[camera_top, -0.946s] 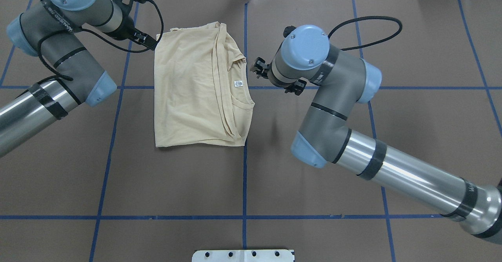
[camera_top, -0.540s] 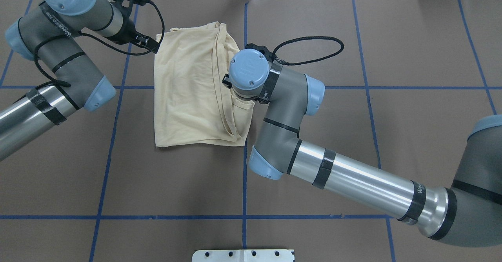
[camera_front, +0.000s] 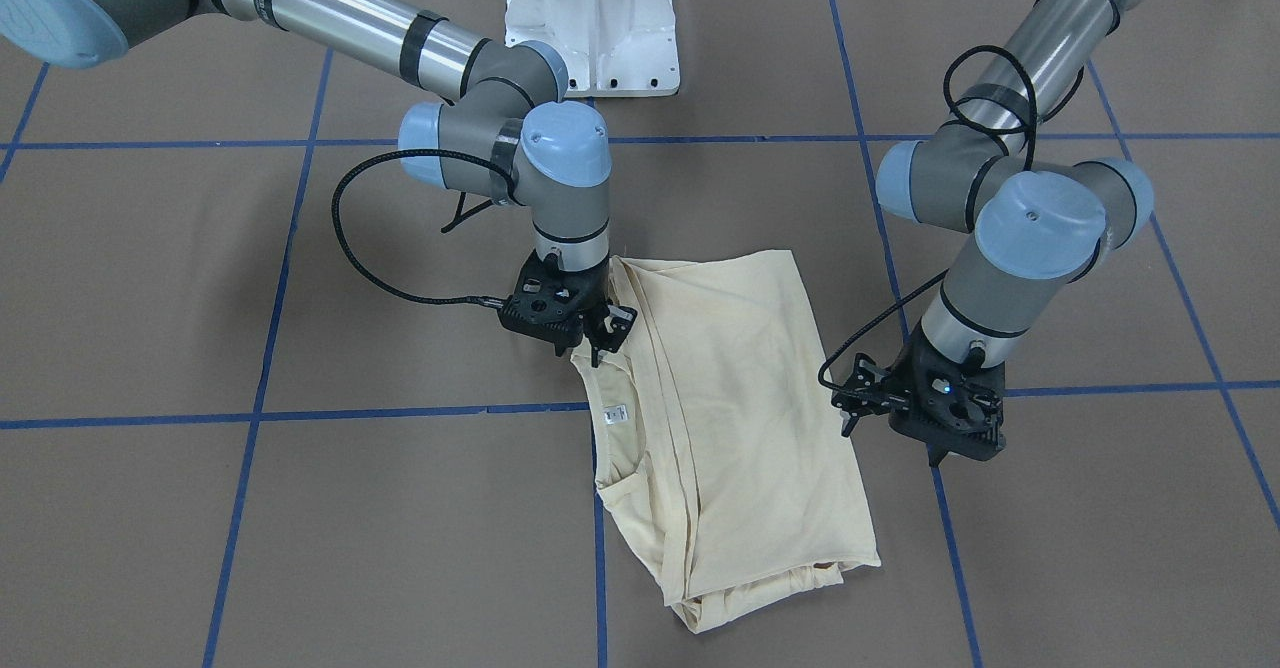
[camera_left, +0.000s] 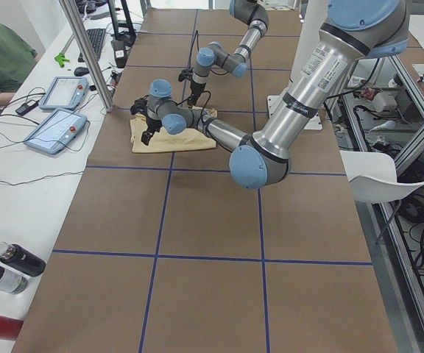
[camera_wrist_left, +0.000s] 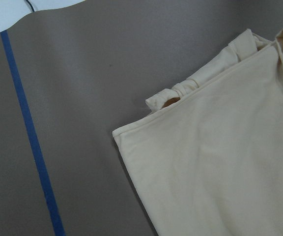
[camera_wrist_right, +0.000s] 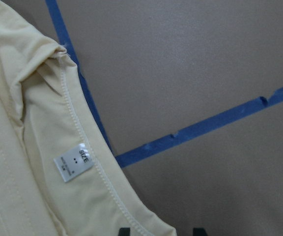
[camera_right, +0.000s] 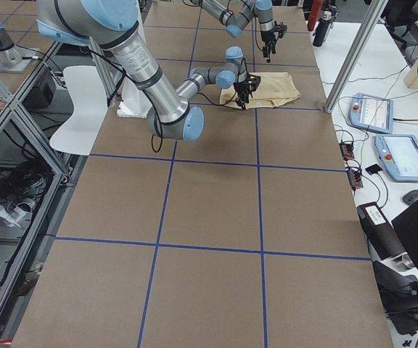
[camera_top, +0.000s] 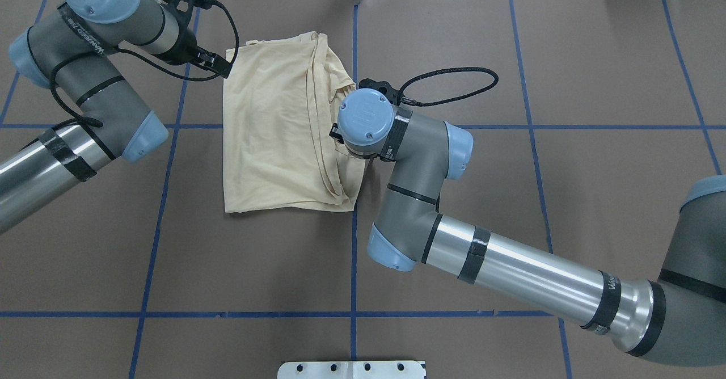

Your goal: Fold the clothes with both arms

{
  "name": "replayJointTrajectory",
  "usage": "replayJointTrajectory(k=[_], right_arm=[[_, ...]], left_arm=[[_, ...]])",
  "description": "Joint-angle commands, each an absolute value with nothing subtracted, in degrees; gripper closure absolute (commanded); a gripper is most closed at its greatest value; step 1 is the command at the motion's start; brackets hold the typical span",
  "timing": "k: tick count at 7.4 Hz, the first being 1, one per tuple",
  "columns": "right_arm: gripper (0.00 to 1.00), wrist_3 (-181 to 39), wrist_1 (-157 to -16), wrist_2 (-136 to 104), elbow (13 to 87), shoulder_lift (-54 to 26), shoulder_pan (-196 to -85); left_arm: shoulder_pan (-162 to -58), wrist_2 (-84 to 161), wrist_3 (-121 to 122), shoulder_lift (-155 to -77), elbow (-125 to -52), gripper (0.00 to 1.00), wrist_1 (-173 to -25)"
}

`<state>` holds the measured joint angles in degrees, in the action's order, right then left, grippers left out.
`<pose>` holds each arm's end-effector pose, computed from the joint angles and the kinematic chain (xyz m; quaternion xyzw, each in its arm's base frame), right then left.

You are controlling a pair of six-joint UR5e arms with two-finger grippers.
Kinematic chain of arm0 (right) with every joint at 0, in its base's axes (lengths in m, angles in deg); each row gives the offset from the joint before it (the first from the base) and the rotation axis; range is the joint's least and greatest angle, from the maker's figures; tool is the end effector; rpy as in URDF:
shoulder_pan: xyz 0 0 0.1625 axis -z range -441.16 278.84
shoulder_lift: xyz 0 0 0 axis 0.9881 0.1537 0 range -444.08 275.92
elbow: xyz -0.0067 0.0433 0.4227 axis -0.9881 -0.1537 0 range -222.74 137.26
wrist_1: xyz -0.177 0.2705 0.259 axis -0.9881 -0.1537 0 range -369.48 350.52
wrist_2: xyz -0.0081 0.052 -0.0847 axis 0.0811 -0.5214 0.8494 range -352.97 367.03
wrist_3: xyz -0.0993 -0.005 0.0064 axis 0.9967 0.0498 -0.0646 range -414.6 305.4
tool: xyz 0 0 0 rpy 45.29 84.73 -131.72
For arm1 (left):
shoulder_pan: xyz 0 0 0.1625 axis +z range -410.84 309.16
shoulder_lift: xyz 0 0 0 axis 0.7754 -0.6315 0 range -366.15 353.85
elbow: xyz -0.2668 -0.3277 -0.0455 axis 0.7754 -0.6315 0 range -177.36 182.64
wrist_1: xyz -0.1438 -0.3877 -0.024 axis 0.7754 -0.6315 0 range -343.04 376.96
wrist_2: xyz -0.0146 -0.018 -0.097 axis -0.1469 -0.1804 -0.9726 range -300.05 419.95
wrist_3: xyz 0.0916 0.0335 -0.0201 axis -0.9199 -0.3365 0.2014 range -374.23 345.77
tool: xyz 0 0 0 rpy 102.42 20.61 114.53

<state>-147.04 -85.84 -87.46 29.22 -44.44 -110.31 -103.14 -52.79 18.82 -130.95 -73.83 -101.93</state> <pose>-0.6370 -0.4990 0.2212 0.0549 -0.3880 0.2357 0.8893 0.3789 -0.6455 0.3514 0.2355 0.3862 0.1195 0.8838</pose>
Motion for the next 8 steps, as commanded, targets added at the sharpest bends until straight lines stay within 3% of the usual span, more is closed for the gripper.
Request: replayJointTrajectory(k=[1,4,5,7,8], right_arm=[[1.00,-147.40,-85.86,-87.45,29.15,-44.61,-110.25],[1.00,-147.93,-86.03,-87.89,29.93,-44.44,-110.43],[1.00,-148.02,-86.12,-87.98,33.33,-42.00,-110.43],[1.00,-148.37,-90.39,-87.89,50.41,-30.43,-108.34],[1.00,-150.55,-90.69,-87.46,55.29,-26.55,-106.75]], left_arm=[[-103.14,-52.73,18.82,-130.95,-73.82,0.00,-101.96],[-103.14,-52.81,18.82,-130.95,-73.82,0.00,-101.96],[-103.05,-52.81,18.82,-130.95,-73.82,0.00,-102.05],[-102.87,-52.81,18.82,-130.95,-73.82,0.00,-102.05],[-102.87,-52.81,18.91,-130.95,-73.82,0.00,-102.05]])
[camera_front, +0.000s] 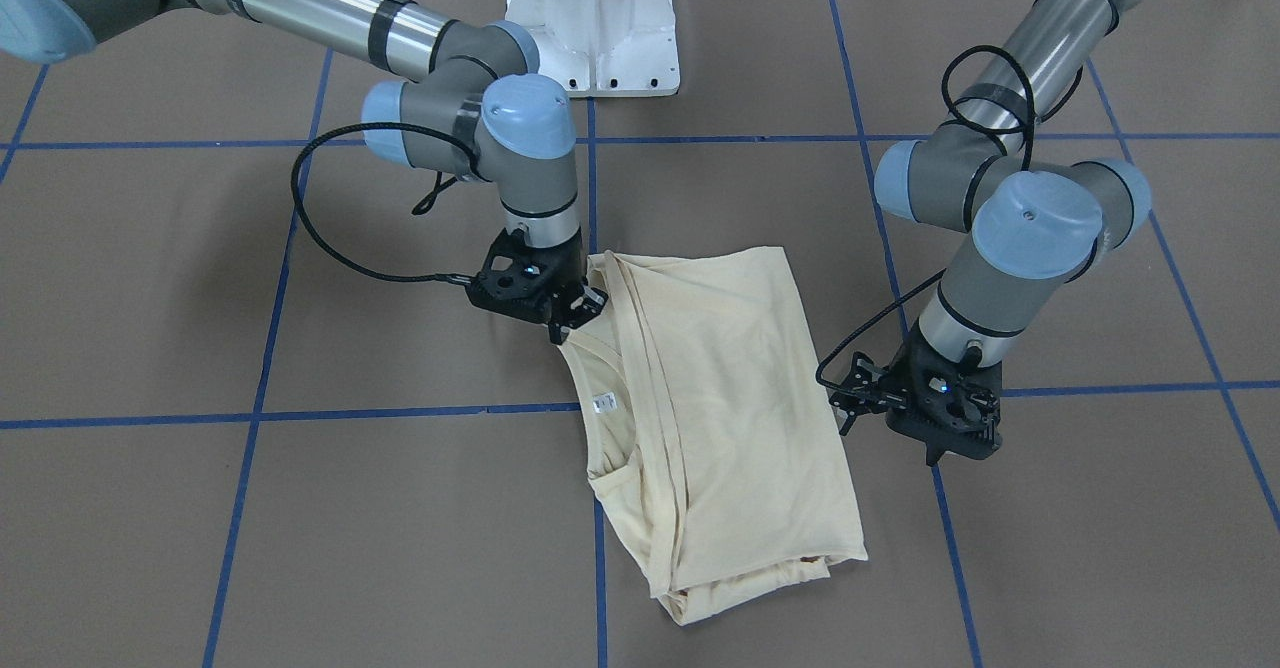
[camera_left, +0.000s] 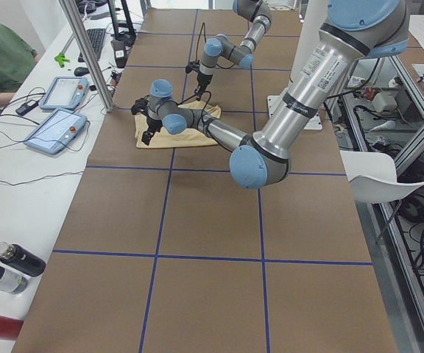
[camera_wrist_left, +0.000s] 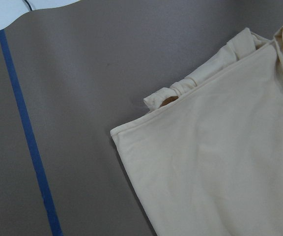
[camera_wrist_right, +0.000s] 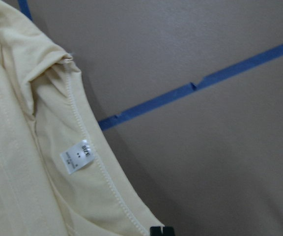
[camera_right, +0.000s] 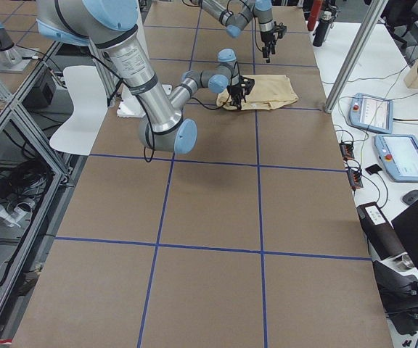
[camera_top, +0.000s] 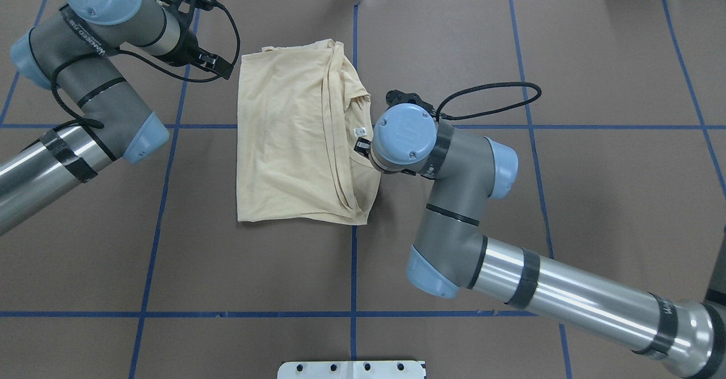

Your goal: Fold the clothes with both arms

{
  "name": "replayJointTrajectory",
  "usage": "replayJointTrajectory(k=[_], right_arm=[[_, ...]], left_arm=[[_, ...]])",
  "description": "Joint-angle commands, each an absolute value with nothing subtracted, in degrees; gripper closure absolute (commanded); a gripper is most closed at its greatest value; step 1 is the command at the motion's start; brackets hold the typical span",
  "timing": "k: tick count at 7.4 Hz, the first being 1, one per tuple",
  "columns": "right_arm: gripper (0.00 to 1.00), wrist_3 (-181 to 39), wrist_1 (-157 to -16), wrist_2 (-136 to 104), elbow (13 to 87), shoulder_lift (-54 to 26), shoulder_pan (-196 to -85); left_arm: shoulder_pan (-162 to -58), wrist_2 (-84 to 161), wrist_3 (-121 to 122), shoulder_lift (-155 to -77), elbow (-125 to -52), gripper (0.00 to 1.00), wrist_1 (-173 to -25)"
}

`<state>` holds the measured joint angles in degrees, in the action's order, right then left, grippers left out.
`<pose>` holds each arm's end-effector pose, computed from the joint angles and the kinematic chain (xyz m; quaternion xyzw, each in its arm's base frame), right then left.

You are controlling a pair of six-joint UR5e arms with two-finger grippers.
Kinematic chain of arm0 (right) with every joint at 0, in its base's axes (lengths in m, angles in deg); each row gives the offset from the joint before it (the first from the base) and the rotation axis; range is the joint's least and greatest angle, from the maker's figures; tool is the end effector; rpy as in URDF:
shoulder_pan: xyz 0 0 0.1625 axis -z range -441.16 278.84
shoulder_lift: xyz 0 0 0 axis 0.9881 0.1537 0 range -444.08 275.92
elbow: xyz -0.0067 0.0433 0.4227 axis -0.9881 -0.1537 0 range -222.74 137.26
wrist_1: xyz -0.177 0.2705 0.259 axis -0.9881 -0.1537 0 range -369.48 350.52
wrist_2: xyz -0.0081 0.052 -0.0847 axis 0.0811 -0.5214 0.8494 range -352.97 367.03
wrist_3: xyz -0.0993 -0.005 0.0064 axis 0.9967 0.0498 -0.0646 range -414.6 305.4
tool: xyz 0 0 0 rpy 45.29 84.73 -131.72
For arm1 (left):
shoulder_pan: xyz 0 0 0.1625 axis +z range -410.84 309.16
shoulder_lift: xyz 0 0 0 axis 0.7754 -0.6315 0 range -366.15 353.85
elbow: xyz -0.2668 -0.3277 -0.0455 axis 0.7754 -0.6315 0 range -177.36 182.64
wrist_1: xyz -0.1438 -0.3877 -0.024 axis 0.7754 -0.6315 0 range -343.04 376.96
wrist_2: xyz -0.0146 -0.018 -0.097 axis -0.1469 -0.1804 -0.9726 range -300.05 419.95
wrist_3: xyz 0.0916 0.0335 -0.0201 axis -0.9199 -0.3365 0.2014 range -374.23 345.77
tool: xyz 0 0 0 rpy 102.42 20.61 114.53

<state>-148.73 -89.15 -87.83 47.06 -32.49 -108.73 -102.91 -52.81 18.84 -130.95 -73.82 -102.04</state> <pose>-0.5738 -0.4405 0.2438 0.0455 -0.4101 0.2320 0.8809 0.3815 -0.6440 0.3513 0.2352 0.3872 0.1214 0.8832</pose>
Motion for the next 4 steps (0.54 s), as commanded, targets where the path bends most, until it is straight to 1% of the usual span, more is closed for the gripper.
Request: replayJointTrajectory(k=[1,2,3,4], right_arm=[[1.00,-150.92,-90.69,-87.11,56.65,-25.29,-105.69],[1.00,-150.84,-90.69,-86.58,56.49,-25.28,-104.81],[0.01,-150.05,-90.69,-86.05,56.14,-24.93,-104.72],[0.00,-149.87,-90.87,-85.18,55.96,-25.53,-105.06]], left_arm=[[-102.79,-52.81,18.91,-130.95,-73.82,0.00,-102.05],[-102.79,-52.81,18.91,-130.95,-73.82,0.00,-102.05],[-102.79,-52.81,18.82,-130.95,-73.91,0.00,-102.05],[-102.79,-52.81,18.91,-130.95,-73.91,0.00,-102.05]])
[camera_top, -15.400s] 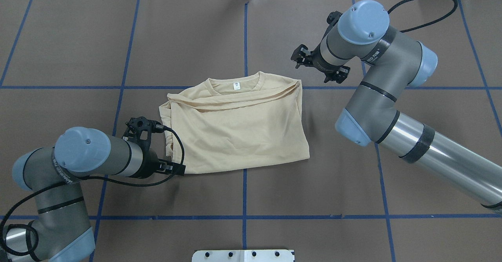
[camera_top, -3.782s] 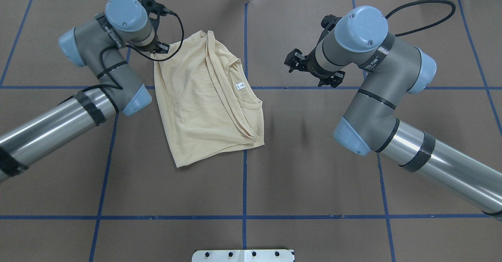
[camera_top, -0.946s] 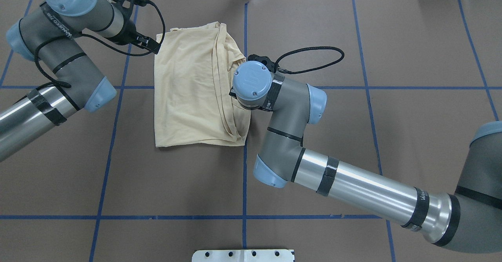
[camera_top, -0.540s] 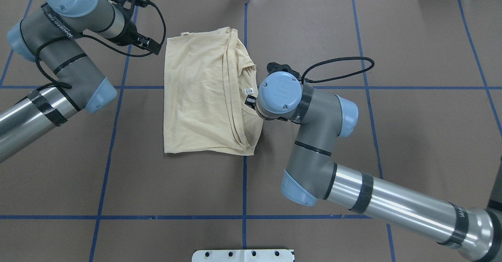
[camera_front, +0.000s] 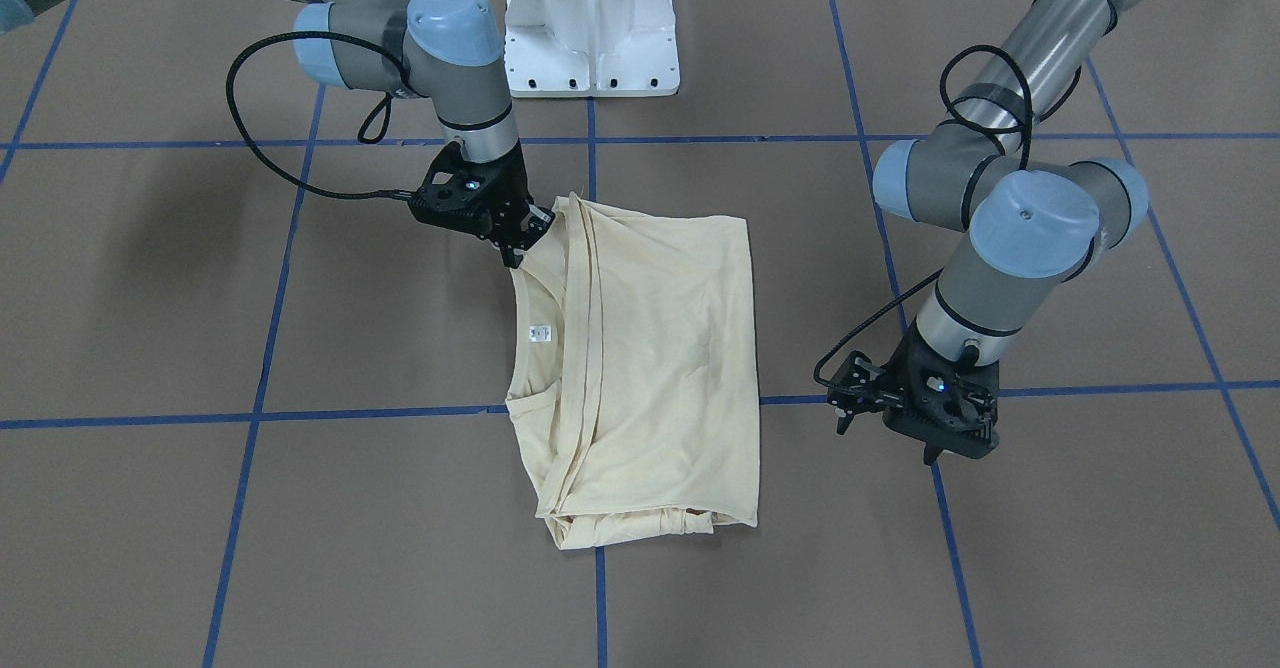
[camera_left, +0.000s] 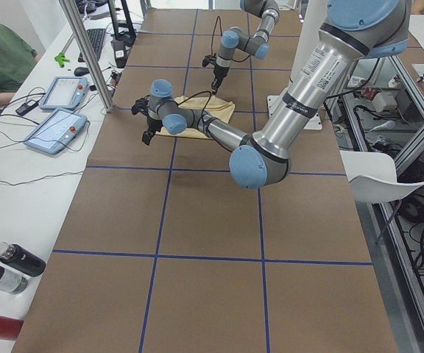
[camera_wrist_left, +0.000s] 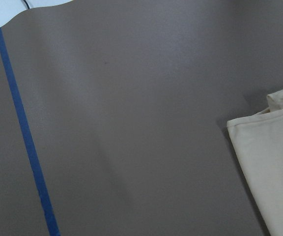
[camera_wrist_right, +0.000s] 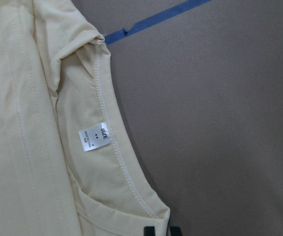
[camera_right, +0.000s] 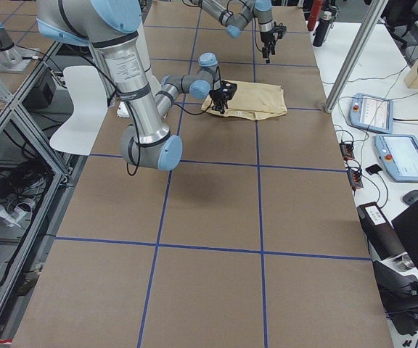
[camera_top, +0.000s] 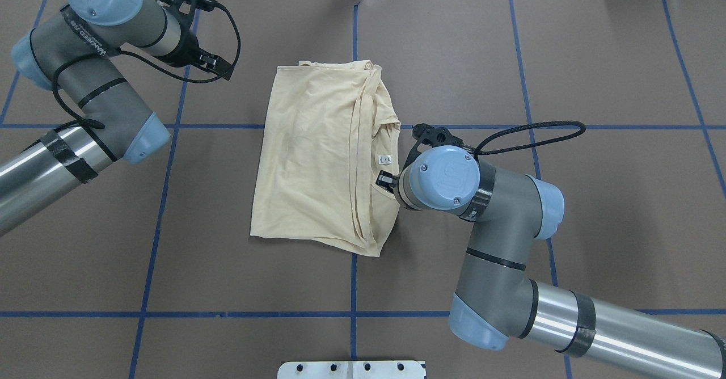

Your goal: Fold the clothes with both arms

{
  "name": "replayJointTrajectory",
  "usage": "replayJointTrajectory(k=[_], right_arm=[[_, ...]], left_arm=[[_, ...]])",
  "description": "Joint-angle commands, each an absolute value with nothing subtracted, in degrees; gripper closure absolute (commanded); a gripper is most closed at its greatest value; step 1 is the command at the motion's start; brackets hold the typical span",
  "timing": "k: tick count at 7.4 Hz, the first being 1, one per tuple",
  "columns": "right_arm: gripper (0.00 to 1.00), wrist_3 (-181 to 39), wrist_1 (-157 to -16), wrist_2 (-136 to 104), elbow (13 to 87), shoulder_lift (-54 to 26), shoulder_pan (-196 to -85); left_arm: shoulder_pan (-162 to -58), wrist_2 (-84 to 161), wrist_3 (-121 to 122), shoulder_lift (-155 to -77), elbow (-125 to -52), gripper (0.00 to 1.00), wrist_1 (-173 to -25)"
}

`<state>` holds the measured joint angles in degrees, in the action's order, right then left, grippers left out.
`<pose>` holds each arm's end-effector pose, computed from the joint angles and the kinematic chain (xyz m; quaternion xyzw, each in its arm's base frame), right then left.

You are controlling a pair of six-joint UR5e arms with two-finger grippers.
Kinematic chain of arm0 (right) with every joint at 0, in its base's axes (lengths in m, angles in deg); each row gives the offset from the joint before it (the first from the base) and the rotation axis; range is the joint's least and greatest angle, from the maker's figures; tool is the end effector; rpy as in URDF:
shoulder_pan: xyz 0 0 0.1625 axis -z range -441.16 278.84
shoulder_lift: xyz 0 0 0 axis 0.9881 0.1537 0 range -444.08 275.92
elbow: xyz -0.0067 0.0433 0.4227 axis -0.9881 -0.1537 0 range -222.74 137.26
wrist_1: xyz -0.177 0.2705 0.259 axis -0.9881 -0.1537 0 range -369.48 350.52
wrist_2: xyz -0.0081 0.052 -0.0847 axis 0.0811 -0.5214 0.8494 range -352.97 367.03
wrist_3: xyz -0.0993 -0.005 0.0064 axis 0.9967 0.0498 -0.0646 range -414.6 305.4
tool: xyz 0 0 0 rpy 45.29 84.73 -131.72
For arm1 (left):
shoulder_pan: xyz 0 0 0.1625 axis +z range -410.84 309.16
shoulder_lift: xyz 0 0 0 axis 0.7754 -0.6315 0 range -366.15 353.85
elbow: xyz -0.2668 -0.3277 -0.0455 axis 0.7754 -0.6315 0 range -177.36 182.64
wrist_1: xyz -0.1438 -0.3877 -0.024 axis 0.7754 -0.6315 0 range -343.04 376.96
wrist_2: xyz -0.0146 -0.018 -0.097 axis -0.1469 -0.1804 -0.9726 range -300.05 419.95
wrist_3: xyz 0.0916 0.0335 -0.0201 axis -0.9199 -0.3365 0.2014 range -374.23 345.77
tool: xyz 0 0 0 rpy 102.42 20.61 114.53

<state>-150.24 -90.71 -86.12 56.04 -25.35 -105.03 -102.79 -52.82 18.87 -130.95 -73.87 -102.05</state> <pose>-0.5530 -0.3845 0.2638 0.0407 -0.4120 0.2209 0.8831 0.3828 -0.6431 0.3508 0.2350 0.3878 0.1222 0.8829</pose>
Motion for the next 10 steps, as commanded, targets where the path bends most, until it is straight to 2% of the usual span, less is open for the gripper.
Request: replayJointTrajectory(k=[1,3,5,7,10], right_arm=[[0.00,-148.91,-90.95,-85.34,53.95,-27.72,-107.24],[0.00,-147.94,-93.66,-86.91,42.39,-38.14,-110.15],[0.00,-144.00,-97.17,-89.29,37.35,-43.35,-111.48],[0.00,-140.22,-99.74,-91.13,27.62,-50.64,-113.14],[0.00,-132.74,-100.27,-92.55,19.87,-54.87,-114.73]], left_arm=[[-102.79,-52.81,18.91,-130.95,-74.00,0.00,-102.05],[-102.70,-52.90,19.00,-130.51,-75.40,0.00,-101.79],[-102.61,-52.90,19.00,-130.42,-75.49,0.00,-101.70],[-102.44,-53.69,19.00,-130.42,-75.40,0.00,-101.78],[-102.35,-53.78,18.91,-130.42,-75.40,0.00,-101.78]])
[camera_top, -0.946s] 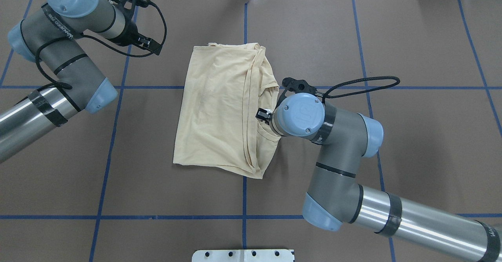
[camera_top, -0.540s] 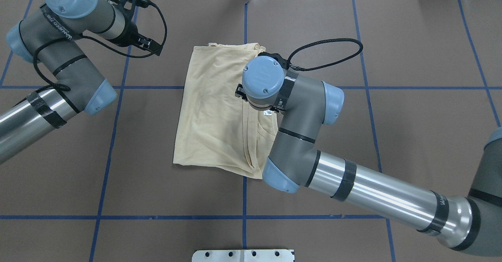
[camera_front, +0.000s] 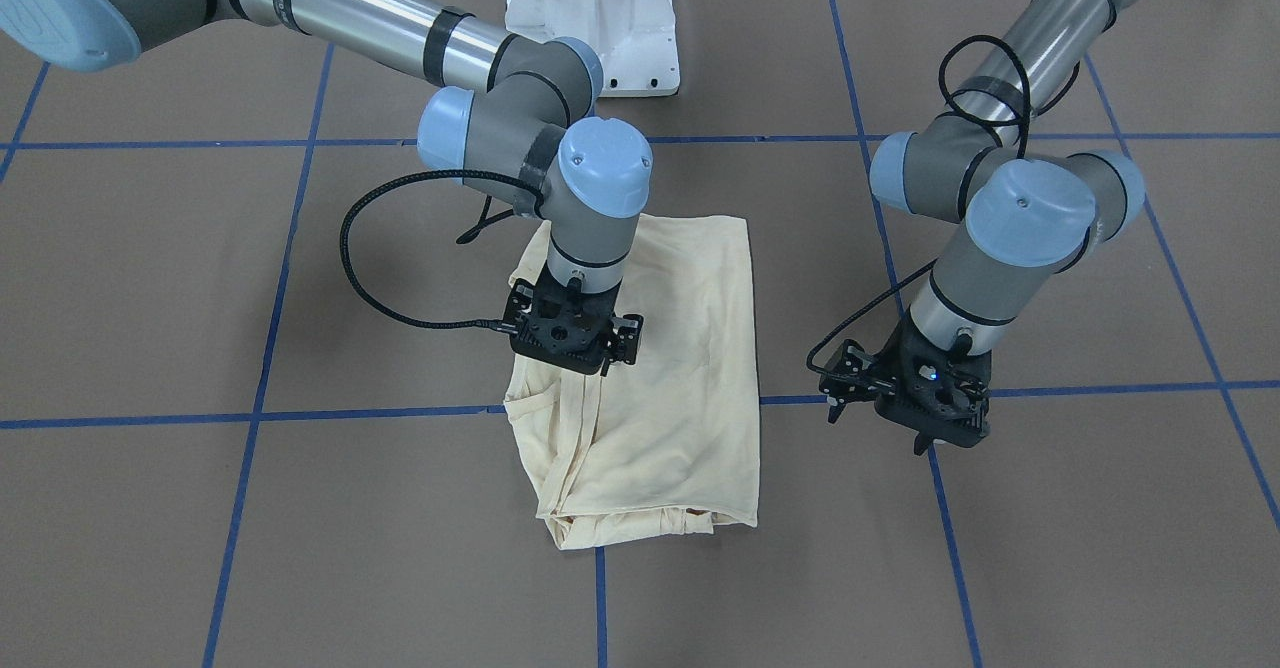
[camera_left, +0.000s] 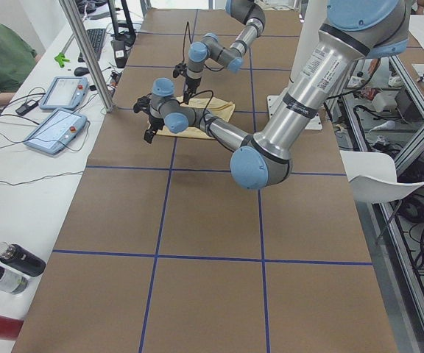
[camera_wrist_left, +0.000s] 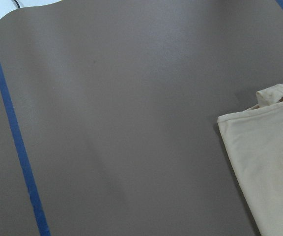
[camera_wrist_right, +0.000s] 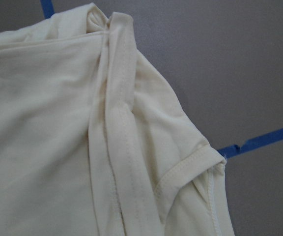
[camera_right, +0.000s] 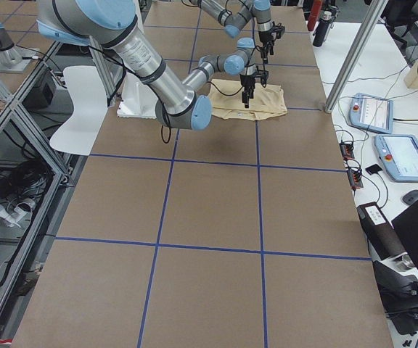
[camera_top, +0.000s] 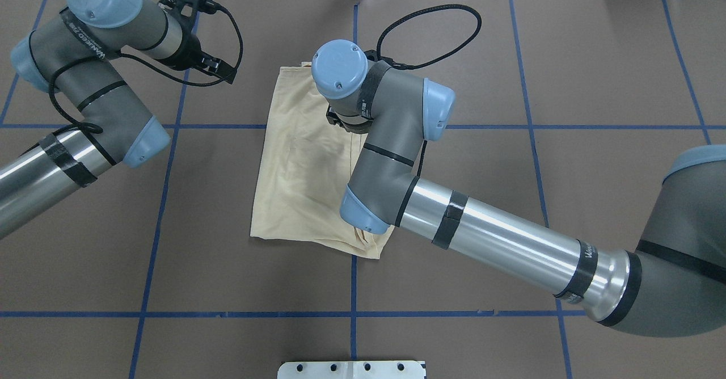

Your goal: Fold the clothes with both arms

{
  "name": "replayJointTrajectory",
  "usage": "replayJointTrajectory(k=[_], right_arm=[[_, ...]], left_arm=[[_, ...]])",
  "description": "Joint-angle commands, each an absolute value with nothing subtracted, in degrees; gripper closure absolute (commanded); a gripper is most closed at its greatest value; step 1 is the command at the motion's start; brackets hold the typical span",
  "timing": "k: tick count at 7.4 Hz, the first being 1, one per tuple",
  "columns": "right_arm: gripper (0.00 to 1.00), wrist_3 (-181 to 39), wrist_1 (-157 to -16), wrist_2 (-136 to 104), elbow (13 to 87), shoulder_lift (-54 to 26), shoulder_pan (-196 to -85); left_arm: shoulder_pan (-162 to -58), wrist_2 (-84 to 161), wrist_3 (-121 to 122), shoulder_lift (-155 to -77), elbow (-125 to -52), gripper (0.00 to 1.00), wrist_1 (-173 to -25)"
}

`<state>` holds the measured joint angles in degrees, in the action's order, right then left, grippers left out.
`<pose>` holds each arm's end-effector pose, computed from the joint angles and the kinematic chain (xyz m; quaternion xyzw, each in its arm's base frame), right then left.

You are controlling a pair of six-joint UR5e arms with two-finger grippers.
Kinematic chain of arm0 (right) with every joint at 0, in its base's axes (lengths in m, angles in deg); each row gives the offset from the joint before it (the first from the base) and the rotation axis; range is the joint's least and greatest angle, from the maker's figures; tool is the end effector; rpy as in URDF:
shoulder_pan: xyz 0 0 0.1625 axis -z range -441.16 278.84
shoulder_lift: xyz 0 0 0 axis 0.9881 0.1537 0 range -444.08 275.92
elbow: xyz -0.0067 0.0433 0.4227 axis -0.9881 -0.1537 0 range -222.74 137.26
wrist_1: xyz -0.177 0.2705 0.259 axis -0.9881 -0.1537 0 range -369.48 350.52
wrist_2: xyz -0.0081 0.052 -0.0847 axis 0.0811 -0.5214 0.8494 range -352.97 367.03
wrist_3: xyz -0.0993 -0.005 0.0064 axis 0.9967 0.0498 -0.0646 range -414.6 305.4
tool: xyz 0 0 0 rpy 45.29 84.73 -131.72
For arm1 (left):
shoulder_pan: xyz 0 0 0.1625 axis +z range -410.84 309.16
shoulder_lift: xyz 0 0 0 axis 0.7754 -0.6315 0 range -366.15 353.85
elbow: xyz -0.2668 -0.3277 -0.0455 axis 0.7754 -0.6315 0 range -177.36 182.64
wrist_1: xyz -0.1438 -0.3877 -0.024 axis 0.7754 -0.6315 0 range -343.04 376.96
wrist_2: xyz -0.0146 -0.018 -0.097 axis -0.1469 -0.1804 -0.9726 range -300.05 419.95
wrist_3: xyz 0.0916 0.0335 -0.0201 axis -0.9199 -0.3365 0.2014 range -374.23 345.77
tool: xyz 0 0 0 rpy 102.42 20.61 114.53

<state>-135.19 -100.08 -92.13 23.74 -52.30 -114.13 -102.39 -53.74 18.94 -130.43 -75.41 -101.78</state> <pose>-0.6252 -0.5456 0.1885 0.0344 -0.3002 0.1717 0.9377 0.3844 -0.6344 0.3444 0.2337 0.3971 0.1291 0.8781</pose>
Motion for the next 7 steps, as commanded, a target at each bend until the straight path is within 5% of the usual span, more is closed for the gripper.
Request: replayJointTrajectory(k=[1,7], right_arm=[[0.00,-129.77,-100.10,-92.55,17.83,-56.03,-115.17],[0.00,-126.58,-96.49,-92.02,13.77,-57.09,-115.44]], left_arm=[[-102.35,-53.87,18.91,-130.42,-75.40,0.00,-101.87],[-102.08,-54.48,18.91,-130.42,-75.32,0.00,-102.14]])
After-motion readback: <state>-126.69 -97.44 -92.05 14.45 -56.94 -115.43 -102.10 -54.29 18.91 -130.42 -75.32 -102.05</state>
